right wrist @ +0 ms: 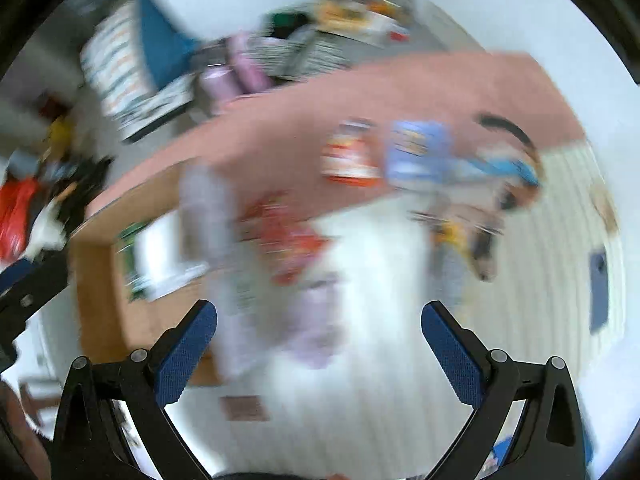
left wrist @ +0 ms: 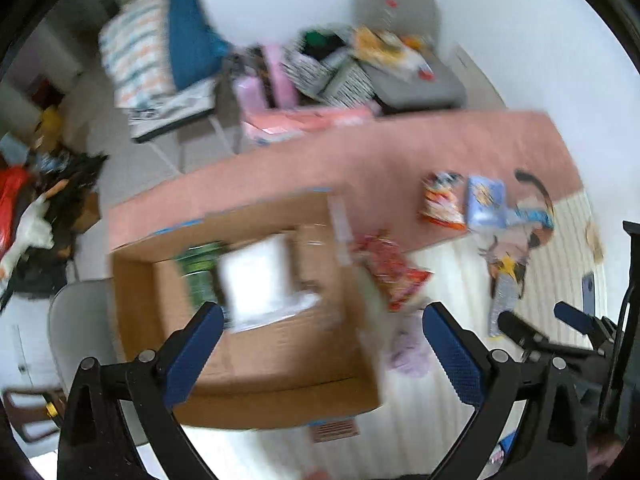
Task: Organize soft objects
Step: 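Grasp the panda snack bag with the left tool while the right tool grasps the silver sponge, then place the snack bag and sponge into the box and open both tools, then move both tools back toward the remaining items, then grasp the red floral snack bag with the left tool while the right tool grasps the blue tissue pack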
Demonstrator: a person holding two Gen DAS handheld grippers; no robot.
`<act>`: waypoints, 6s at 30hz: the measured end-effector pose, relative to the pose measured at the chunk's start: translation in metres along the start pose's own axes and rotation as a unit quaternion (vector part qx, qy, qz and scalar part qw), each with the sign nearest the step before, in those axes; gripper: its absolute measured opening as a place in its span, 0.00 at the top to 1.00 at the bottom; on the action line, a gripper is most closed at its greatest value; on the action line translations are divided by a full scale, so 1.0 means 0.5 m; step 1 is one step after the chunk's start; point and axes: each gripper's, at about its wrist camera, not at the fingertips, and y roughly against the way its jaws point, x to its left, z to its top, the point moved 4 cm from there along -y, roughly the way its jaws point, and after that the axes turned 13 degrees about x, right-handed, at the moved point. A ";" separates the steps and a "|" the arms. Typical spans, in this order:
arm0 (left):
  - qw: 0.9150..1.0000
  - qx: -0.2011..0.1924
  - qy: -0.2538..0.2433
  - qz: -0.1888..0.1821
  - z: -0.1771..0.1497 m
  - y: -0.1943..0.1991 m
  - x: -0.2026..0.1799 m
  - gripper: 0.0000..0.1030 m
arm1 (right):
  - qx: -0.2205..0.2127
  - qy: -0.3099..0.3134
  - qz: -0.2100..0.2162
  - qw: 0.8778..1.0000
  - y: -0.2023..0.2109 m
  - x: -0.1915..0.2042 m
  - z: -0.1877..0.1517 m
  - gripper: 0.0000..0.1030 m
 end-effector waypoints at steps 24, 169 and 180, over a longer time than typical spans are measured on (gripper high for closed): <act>0.979 0.202 -0.030 -0.002 0.319 -0.399 -0.308 0.07 | 0.149 -0.107 0.032 0.982 -0.308 -0.315 0.129 0.12; 0.916 0.355 -0.079 0.169 0.184 -0.518 -0.204 0.02 | 0.060 0.000 -0.016 0.998 -0.180 -0.243 0.344 0.00; 0.949 0.305 -0.030 0.066 0.105 -0.496 -0.232 0.20 | 0.113 -0.012 0.019 0.993 -0.291 -0.212 0.405 0.00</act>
